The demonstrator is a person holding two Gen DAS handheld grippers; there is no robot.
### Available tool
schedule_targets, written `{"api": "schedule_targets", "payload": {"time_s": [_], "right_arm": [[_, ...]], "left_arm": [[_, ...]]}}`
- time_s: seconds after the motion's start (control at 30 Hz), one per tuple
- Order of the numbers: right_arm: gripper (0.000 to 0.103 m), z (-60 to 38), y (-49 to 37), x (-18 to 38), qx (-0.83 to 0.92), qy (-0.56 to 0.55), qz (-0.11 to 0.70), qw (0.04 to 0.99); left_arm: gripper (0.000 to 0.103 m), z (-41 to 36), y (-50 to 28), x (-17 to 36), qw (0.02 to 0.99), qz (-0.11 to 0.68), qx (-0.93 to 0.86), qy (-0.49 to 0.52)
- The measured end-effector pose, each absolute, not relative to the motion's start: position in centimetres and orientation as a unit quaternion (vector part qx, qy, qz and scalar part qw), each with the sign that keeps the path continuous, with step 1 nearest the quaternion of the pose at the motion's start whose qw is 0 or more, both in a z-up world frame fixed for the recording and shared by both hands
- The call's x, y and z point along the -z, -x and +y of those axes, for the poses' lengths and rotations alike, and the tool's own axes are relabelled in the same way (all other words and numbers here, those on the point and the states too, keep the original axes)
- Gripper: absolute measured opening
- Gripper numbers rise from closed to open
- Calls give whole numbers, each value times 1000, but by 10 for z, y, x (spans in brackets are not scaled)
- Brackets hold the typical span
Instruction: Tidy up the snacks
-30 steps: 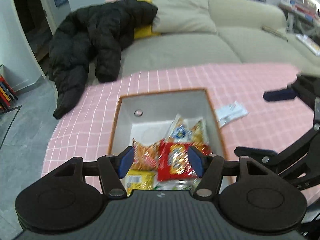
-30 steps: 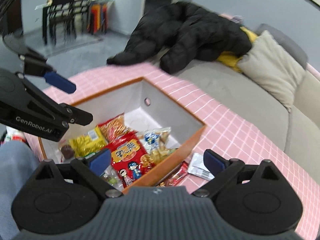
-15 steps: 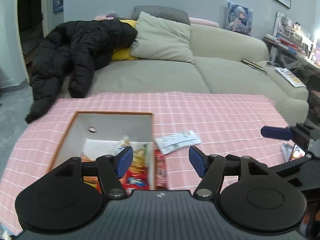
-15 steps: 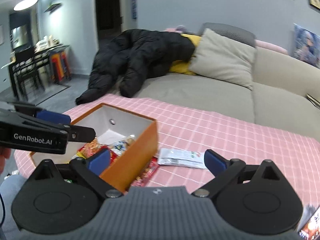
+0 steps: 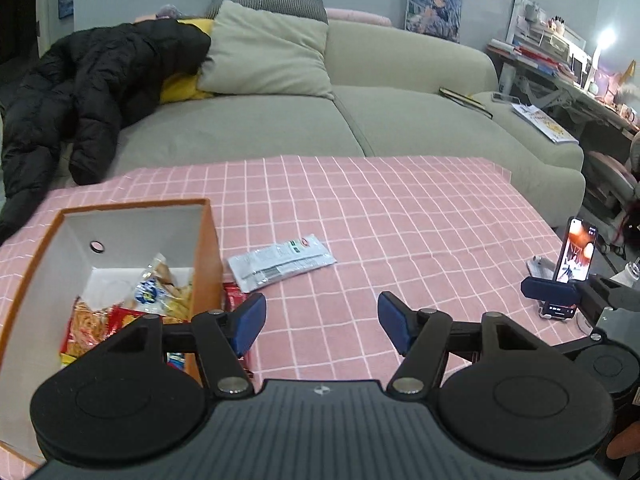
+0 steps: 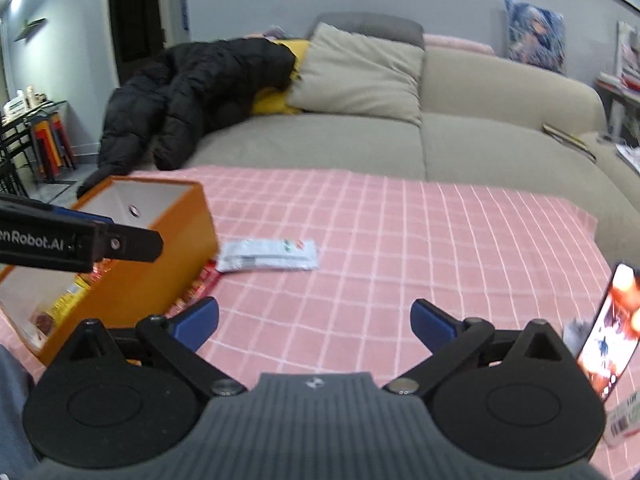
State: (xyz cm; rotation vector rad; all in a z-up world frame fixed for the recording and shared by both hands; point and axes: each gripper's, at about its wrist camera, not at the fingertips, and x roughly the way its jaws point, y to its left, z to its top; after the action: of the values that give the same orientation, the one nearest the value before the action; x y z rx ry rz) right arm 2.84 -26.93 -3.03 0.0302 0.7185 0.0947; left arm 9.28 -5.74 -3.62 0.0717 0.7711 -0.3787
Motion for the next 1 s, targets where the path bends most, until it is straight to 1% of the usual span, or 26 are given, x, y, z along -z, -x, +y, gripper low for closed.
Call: {"api": "schedule_targets", "payload": {"time_s": [0.37,0.47,0.5,0.57,0.63,0.7,1.0], "right_arm": [[99,-276,-57,55,-54,-10,366,929],[96,-276,-69,61,-63,-5,373,926],[94,-276,-72,64,-67,0,376,924],[94,-274,-80,72,-73,11,386,919],[93,-274,-85,79,-77,16,394,916],[92,-275,-90,86,-82,18,403,911],[92,-292,-101,108,-86,10,433,897]], "left_arm": [[75,-64,-128,60,894,408,173,-58],[73,-67,-140,68,886,433,152,-74],[70,-68,-144,71,883,441,140,-77],[66,-73,-149,77,880,453,115,-88],[65,-82,-153,85,878,459,98,-95],[62,-90,-156,94,878,459,79,-108],[61,-113,-172,147,883,429,-27,-189]]}}
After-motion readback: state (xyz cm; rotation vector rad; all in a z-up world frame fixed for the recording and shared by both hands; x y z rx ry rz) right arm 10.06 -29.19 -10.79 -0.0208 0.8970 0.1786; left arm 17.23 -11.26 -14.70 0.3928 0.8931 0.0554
